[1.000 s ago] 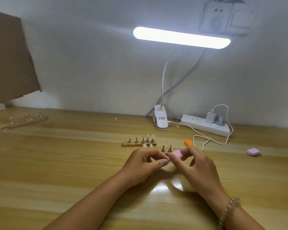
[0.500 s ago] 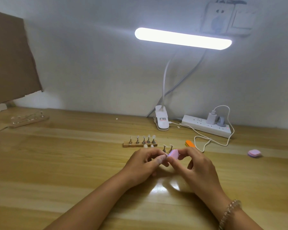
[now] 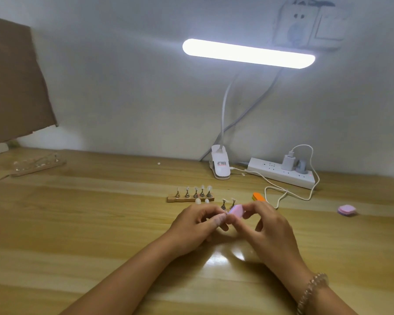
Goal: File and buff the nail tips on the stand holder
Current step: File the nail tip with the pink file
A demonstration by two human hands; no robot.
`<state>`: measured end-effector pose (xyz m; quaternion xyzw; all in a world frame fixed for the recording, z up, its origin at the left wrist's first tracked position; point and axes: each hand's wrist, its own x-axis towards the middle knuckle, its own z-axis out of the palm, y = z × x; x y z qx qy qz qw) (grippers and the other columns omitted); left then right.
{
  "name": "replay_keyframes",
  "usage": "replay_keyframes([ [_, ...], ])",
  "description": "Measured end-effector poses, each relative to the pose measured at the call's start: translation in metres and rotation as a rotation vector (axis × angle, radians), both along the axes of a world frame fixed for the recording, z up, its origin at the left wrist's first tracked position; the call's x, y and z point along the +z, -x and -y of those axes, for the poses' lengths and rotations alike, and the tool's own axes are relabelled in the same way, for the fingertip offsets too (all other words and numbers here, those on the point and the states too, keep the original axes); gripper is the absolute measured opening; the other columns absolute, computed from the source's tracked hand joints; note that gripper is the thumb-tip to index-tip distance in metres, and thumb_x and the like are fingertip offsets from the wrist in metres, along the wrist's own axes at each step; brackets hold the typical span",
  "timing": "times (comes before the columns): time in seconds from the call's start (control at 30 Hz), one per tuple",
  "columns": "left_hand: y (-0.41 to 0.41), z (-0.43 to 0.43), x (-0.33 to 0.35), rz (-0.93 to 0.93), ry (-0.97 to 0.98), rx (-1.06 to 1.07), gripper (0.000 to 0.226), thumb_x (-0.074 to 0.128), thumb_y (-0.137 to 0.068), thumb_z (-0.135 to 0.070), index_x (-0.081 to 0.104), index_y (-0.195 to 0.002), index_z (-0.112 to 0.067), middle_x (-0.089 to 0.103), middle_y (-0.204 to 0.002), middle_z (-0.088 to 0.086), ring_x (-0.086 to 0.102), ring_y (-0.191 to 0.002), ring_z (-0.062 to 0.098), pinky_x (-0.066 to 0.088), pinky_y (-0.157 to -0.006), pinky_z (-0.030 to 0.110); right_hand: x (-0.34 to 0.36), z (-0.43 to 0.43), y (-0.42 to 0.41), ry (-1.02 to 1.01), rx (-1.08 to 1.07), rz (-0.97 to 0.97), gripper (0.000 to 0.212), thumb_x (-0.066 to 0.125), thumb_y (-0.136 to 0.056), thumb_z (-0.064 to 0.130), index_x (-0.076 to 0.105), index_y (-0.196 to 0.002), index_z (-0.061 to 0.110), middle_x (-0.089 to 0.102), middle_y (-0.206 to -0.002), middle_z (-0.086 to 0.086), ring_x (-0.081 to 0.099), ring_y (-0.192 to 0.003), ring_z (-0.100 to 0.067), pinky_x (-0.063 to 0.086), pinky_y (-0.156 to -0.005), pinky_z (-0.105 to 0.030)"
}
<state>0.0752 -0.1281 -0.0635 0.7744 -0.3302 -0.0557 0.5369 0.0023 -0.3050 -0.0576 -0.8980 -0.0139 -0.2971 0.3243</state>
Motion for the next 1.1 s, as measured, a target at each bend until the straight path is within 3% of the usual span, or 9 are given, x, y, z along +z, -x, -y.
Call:
replay_keyframes([
  [0.13, -0.0003, -0.001, -0.0014, 0.002, -0.021, -0.014, 0.018, 0.055, -0.096, -0.024, 0.072, -0.093, -0.028, 0.065, -0.075, -0.017, 0.056, -0.063, 0.013, 0.047, -0.061, 0.031, -0.0023, -0.0037, 0.0029, 0.092, 0.074, 0.003, 0.043, 0.056, -0.075, 0.075, 0.06, -0.087, 0.035, 0.058, -0.086, 0.019, 0.052, -0.062, -0.009, 0.044, -0.055, -0.026],
  [0.27, 0.0011, 0.0001, 0.0001, -0.018, -0.032, -0.03, 0.019, 0.056, -0.093, -0.035, 0.073, -0.093, -0.028, 0.071, -0.08, -0.015, 0.061, -0.068, 0.011, 0.047, -0.061, 0.026, -0.0014, 0.0017, -0.0019, 0.004, -0.005, -0.014, 0.046, 0.051, -0.071, 0.077, 0.062, -0.085, 0.034, 0.061, -0.086, 0.017, 0.05, -0.064, -0.003, 0.043, -0.06, -0.028],
  [0.4, 0.0008, -0.0012, -0.0005, 0.017, -0.064, -0.033, 0.022, 0.055, -0.098, -0.022, 0.07, -0.09, -0.036, 0.065, -0.073, -0.021, 0.056, -0.064, 0.007, 0.045, -0.061, 0.026, -0.0023, -0.0035, 0.0016, 0.055, 0.081, -0.011, 0.043, 0.054, -0.074, 0.078, 0.059, -0.086, 0.037, 0.059, -0.088, 0.02, 0.051, -0.062, -0.011, 0.044, -0.055, -0.026],
  [0.5, 0.0019, 0.0001, 0.0003, -0.002, -0.053, -0.029, 0.017, 0.056, -0.097, -0.03, 0.072, -0.092, -0.033, 0.071, -0.081, -0.015, 0.061, -0.071, 0.015, 0.048, -0.063, 0.028, -0.0014, 0.002, -0.0012, 0.002, 0.013, -0.014, 0.047, 0.049, -0.071, 0.079, 0.061, -0.084, 0.035, 0.061, -0.085, 0.017, 0.052, -0.065, -0.004, 0.044, -0.06, -0.029],
  [0.63, 0.0026, -0.0007, 0.0012, -0.023, -0.029, -0.03, 0.02, 0.055, -0.098, -0.026, 0.07, -0.089, -0.036, 0.065, -0.073, -0.02, 0.055, -0.062, 0.004, 0.045, -0.06, 0.024, -0.003, -0.0044, 0.0033, 0.118, 0.046, 0.002, 0.044, 0.055, -0.072, 0.078, 0.054, -0.083, 0.036, 0.056, -0.084, 0.02, 0.05, -0.063, -0.009, 0.041, -0.053, -0.024],
  [0.77, 0.0032, -0.0004, 0.0028, -0.048, -0.023, -0.003, 0.019, 0.056, -0.101, -0.026, 0.072, -0.093, -0.031, 0.073, -0.083, -0.011, 0.053, -0.055, 0.003, 0.043, -0.057, 0.026, -0.0021, 0.0022, -0.0007, 0.025, -0.031, 0.004, 0.048, 0.054, -0.07, 0.078, 0.058, -0.083, 0.032, 0.06, -0.084, 0.016, 0.053, -0.067, -0.004, 0.049, -0.061, -0.034],
  [0.9, 0.0038, -0.0012, 0.0032, -0.079, -0.016, 0.01, 0.018, 0.055, -0.102, -0.025, 0.073, -0.096, -0.023, 0.062, -0.064, -0.016, 0.051, -0.052, 0.003, 0.04, -0.048, 0.022, -0.0038, -0.0037, 0.0039, 0.119, 0.045, -0.004, 0.044, 0.059, -0.071, 0.077, 0.055, -0.083, 0.035, 0.058, -0.084, 0.019, 0.051, -0.063, -0.009, 0.04, -0.053, -0.022],
  [1.03, 0.0044, -0.0008, 0.0046, -0.087, -0.02, 0.003, 0.019, 0.054, -0.102, -0.023, 0.073, -0.097, -0.025, 0.073, -0.08, -0.012, 0.052, -0.052, 0.004, 0.041, -0.05, 0.023, -0.0015, 0.0025, -0.0002, 0.034, -0.033, -0.007, 0.048, 0.053, -0.07, 0.078, 0.059, -0.083, 0.032, 0.06, -0.083, 0.017, 0.051, -0.065, -0.003, 0.045, -0.06, -0.029],
  [1.1, 0.0052, -0.0019, 0.0049, -0.071, -0.028, 0.008, 0.021, 0.055, -0.102, -0.023, 0.072, -0.093, -0.029, 0.066, -0.068, -0.016, 0.052, -0.052, 0.002, 0.04, -0.046, 0.021, -0.0028, -0.0007, 0.0024, 0.096, 0.018, -0.007, 0.042, 0.059, -0.073, 0.074, 0.057, -0.083, 0.033, 0.058, -0.083, 0.019, 0.05, -0.063, -0.006, 0.042, -0.056, -0.022],
])
